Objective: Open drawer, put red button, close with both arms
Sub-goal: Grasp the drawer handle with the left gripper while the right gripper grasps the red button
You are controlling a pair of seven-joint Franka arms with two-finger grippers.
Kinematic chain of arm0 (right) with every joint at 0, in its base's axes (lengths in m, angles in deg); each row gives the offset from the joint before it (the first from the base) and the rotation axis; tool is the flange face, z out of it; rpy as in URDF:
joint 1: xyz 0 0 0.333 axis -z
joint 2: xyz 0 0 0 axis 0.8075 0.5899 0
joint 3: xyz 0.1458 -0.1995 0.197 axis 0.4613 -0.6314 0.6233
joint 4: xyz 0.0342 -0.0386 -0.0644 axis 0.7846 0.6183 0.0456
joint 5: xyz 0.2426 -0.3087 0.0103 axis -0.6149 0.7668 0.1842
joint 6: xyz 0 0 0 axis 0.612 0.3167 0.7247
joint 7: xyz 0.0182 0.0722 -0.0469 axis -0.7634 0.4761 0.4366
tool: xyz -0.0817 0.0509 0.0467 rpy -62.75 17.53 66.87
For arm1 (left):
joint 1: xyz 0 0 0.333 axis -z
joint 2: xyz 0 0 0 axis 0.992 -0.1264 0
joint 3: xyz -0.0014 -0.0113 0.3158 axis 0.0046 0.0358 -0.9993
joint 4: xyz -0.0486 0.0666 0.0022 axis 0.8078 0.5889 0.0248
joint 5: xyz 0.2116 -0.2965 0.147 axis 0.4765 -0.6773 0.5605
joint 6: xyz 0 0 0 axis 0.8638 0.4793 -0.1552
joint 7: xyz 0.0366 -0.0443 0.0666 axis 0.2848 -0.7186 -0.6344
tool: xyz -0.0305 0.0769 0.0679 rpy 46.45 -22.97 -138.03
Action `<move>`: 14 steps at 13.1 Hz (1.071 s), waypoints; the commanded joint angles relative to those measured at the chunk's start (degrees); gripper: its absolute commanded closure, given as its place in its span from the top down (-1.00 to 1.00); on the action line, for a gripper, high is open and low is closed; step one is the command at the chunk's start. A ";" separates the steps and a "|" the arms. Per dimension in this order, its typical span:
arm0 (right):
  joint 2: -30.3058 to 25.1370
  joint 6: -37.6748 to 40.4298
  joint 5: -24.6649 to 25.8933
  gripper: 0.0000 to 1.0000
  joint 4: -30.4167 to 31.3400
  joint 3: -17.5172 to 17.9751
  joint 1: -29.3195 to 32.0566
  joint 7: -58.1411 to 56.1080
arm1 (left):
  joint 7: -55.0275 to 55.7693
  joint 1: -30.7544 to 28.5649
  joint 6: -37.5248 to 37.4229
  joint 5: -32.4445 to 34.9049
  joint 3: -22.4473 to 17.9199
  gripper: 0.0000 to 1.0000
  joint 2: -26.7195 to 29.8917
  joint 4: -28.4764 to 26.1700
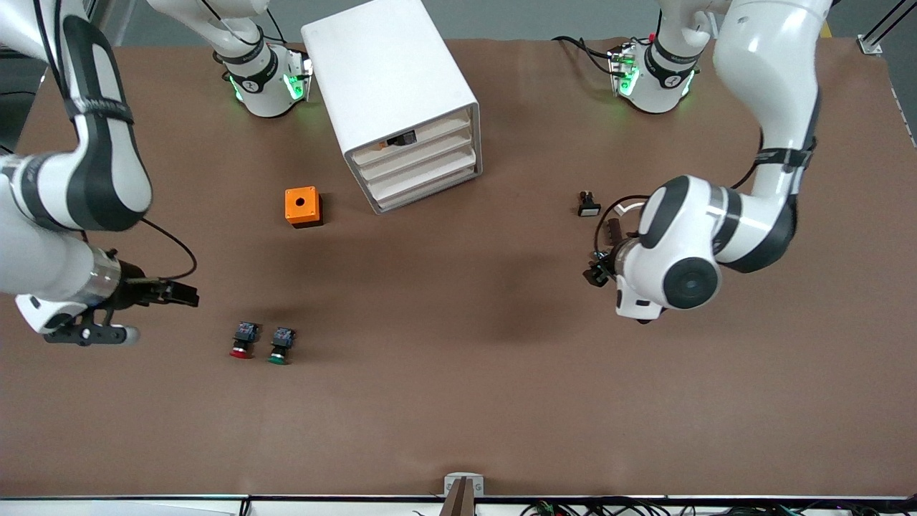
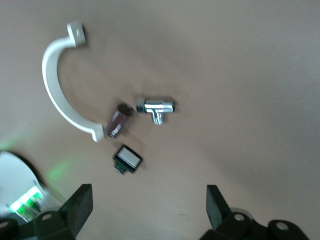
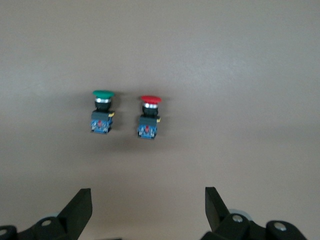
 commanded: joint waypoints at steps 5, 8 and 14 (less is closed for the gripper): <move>10.26 -6.45 -0.53 1.00 -1.40 0.27 -0.23 2.40 | 34.95 5.73 -1.07 -23.02 -0.16 1.00 -7.05 2.11; 12.81 -9.61 -0.45 1.00 -1.04 0.18 -1.81 10.66 | 44.69 9.06 -1.07 -34.10 -0.16 0.98 -9.68 1.93; 17.56 -13.31 -0.36 0.99 -0.78 0.18 -1.64 11.30 | 58.61 11.26 -1.34 -53.53 -0.16 0.24 -14.17 1.67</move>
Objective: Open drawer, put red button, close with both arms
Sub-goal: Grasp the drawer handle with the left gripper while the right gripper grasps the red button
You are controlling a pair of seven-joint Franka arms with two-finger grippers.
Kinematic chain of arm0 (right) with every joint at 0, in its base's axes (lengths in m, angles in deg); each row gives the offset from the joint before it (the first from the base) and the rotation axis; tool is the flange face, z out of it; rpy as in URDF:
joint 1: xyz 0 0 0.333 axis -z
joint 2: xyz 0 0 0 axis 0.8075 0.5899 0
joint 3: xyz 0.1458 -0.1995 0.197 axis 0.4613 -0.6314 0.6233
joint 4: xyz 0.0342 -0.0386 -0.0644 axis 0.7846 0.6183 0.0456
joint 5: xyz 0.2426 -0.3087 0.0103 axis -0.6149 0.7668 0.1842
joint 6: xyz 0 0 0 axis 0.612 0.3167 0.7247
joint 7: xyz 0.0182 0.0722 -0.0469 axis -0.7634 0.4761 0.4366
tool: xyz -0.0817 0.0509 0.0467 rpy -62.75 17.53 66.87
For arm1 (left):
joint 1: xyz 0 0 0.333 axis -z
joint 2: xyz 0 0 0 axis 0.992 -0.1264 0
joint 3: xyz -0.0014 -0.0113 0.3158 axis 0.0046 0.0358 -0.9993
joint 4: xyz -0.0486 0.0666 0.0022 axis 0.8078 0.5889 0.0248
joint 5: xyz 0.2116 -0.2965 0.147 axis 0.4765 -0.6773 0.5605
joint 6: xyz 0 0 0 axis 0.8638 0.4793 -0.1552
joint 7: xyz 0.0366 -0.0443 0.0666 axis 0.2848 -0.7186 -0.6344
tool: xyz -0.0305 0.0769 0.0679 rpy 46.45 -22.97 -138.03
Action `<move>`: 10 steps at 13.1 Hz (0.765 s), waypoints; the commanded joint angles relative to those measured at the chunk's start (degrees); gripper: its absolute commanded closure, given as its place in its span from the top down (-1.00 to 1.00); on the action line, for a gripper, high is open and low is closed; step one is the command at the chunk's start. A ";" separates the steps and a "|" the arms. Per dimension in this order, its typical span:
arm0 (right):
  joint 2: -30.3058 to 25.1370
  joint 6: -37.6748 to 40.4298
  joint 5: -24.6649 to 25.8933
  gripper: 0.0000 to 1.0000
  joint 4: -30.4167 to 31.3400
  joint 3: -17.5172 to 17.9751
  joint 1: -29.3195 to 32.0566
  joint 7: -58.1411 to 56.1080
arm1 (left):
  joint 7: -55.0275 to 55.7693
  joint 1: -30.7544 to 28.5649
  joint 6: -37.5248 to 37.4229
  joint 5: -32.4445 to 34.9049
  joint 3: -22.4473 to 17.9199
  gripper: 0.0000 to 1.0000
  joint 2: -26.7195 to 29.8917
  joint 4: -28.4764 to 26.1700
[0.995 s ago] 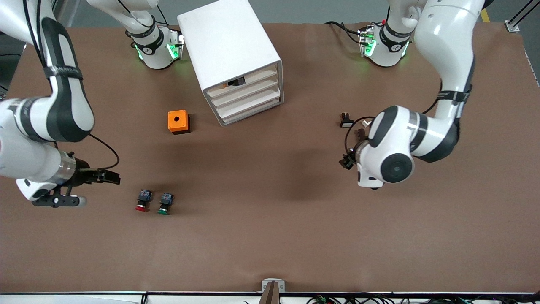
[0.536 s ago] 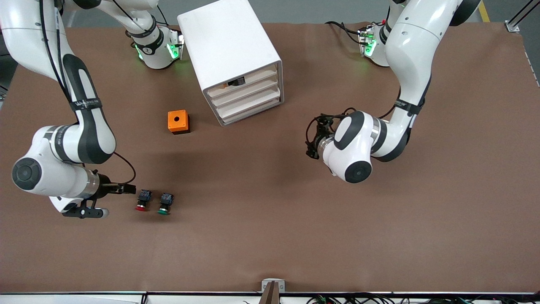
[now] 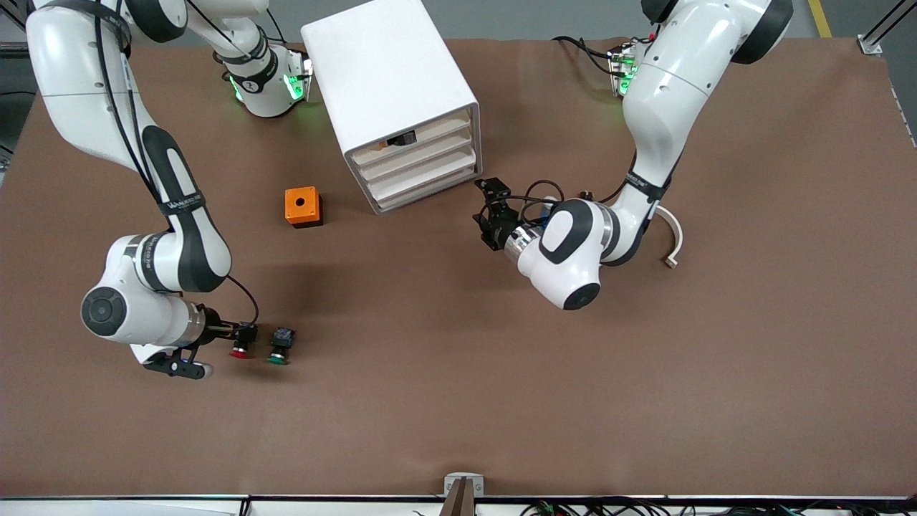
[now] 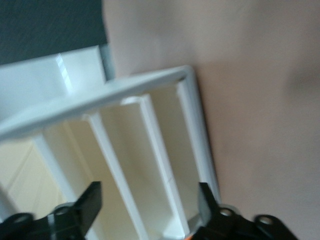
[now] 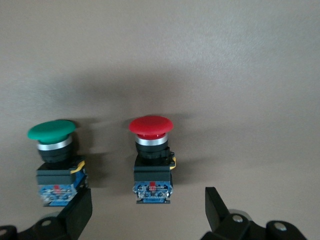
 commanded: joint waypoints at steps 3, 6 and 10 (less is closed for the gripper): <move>2.47 -1.54 -0.23 0.82 -0.73 0.06 0.40 0.87 | 10.22 4.16 -0.97 -6.80 -0.21 0.17 -2.92 1.16; 2.47 -1.10 -0.14 0.39 -0.46 0.06 0.14 0.78 | 13.83 6.45 -0.97 -10.23 -0.12 0.16 -3.27 1.16; 2.82 -1.10 -0.14 -0.31 -0.81 0.06 0.05 0.78 | 14.80 9.26 -0.97 -10.50 -0.12 0.00 -4.06 1.16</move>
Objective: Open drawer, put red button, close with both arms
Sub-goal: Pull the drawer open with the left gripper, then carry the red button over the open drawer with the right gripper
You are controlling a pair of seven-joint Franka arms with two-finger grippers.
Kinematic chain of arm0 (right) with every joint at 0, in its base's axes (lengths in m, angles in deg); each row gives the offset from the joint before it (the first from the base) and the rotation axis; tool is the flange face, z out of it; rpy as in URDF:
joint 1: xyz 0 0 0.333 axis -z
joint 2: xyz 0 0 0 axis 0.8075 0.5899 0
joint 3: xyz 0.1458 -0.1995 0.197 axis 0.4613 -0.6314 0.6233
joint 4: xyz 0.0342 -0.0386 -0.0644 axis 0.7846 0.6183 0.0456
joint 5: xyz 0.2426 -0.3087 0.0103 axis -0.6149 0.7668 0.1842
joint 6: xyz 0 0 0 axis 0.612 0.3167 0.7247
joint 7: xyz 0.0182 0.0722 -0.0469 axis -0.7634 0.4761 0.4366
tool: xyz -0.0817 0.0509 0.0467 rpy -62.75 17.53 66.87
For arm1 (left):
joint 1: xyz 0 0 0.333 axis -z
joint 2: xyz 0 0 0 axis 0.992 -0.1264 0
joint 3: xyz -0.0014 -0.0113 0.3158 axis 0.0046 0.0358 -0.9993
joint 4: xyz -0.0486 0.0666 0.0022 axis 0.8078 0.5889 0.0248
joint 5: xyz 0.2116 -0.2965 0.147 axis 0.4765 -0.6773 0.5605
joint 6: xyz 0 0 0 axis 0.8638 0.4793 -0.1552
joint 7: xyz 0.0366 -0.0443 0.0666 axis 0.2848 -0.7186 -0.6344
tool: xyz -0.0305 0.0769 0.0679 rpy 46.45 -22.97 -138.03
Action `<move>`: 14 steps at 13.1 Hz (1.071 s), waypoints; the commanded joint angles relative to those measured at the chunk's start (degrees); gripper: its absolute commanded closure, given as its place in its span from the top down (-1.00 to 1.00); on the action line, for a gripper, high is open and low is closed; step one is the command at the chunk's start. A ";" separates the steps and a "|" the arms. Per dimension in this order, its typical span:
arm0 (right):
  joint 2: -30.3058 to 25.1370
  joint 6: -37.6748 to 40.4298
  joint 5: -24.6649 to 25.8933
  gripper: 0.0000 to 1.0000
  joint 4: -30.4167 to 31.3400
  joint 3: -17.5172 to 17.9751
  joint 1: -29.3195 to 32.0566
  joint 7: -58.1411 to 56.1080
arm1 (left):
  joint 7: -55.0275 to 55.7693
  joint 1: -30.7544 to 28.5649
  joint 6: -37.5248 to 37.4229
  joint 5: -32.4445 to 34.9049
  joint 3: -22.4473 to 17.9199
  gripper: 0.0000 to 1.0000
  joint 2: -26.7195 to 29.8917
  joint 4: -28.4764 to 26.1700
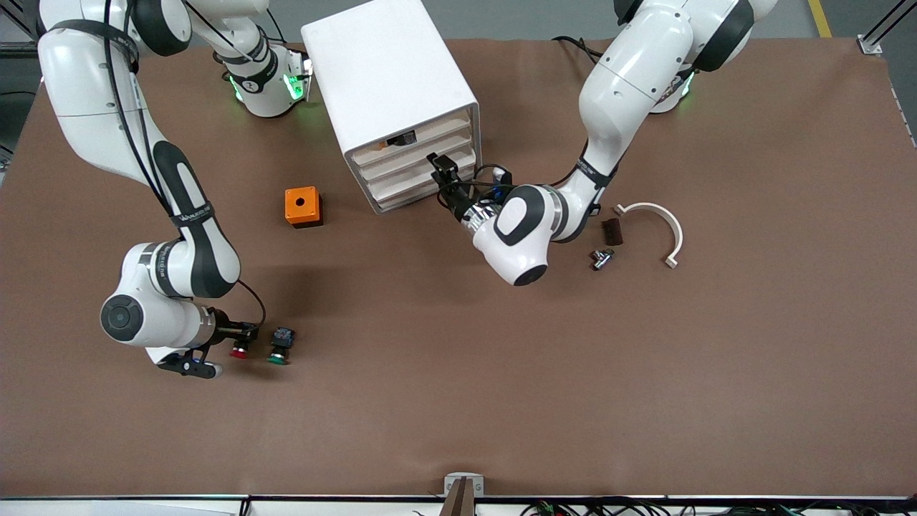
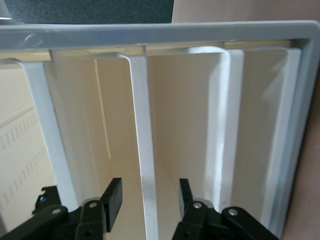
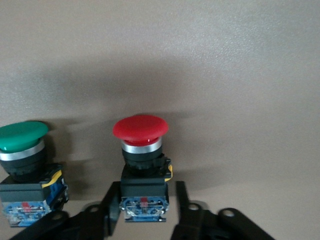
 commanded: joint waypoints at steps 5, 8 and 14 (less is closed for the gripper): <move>-0.64 -0.17 0.65 -0.92 -1.67 0.21 0.13 -0.29 | 0.42 1.89 -0.61 -2.77 -0.48 -0.97 -1.10 1.15; -3.00 -0.17 6.16 -0.94 -2.46 0.38 -0.22 -0.82 | -0.54 -1.18 -0.79 -0.66 -2.50 -0.98 -0.75 2.55; -9.33 5.34 6.80 -0.94 -4.05 0.65 -4.52 8.01 | -9.85 -10.41 -0.18 0.14 -2.77 -0.94 -1.10 8.09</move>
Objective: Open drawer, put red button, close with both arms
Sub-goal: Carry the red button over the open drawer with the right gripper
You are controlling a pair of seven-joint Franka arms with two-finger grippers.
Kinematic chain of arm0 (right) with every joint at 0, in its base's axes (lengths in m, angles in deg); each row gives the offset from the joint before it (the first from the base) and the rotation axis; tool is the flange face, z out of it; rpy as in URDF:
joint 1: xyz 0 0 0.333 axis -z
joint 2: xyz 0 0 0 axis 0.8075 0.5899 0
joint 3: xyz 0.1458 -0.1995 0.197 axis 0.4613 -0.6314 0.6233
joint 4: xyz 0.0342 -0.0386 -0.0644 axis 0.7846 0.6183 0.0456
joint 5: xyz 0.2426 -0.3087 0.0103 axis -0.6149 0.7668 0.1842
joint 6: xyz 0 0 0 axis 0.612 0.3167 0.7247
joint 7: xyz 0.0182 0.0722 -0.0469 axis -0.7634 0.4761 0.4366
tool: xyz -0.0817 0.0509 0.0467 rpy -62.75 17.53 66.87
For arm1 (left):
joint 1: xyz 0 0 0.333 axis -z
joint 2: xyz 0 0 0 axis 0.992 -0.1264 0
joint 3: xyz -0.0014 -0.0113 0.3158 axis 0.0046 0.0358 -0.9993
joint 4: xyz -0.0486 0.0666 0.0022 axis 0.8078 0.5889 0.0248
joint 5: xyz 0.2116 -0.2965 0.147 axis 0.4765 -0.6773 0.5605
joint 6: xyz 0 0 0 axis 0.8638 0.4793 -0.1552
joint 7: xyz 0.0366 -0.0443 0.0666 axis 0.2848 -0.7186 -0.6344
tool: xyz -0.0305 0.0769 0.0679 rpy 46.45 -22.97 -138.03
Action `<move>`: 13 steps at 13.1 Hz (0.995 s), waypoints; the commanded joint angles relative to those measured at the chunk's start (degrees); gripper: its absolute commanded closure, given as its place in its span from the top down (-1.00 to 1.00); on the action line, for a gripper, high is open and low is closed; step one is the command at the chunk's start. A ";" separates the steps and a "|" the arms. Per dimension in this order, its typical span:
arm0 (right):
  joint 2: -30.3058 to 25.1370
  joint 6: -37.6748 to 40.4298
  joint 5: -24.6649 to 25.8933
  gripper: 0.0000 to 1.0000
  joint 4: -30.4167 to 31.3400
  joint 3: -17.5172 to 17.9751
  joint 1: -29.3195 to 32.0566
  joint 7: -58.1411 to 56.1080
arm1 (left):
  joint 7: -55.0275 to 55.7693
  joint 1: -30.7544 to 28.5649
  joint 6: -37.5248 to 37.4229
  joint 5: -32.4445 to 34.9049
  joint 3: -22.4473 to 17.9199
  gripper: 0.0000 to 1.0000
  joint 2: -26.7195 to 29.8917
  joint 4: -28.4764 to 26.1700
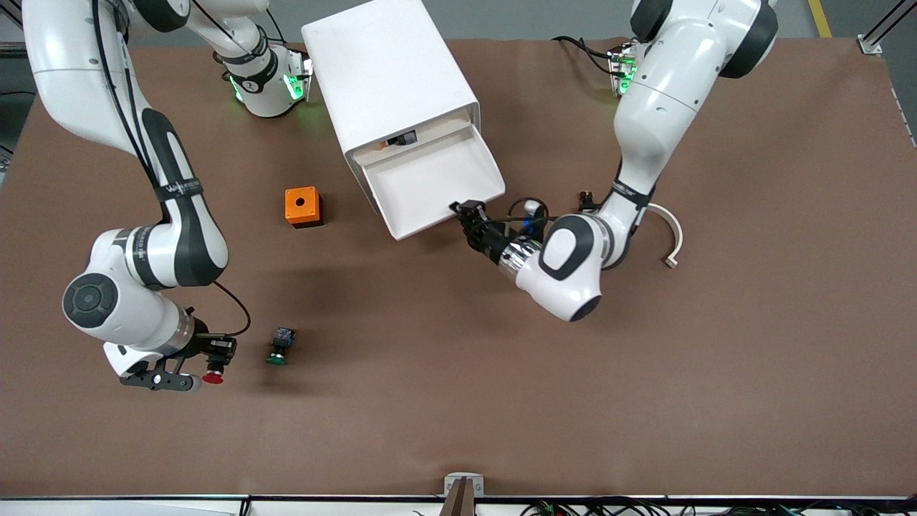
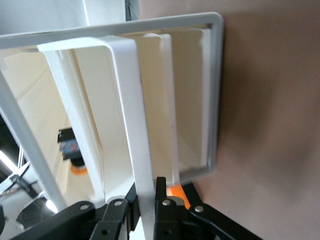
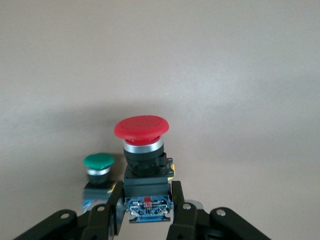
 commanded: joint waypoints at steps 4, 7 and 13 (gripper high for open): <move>-6.66 13.01 0.62 -0.93 1.16 2.82 -7.97 29.61 | -7.75 -1.79 -0.52 0.03 0.39 0.82 -0.42 2.29; -9.04 17.60 -2.96 -0.92 1.42 10.28 -8.51 47.29 | -11.24 -2.41 -0.52 0.92 -0.92 0.98 0.28 2.38; -10.01 16.82 -4.57 -0.92 2.57 24.61 -9.39 81.31 | -19.69 -3.29 -0.79 10.20 -9.35 0.99 2.56 4.74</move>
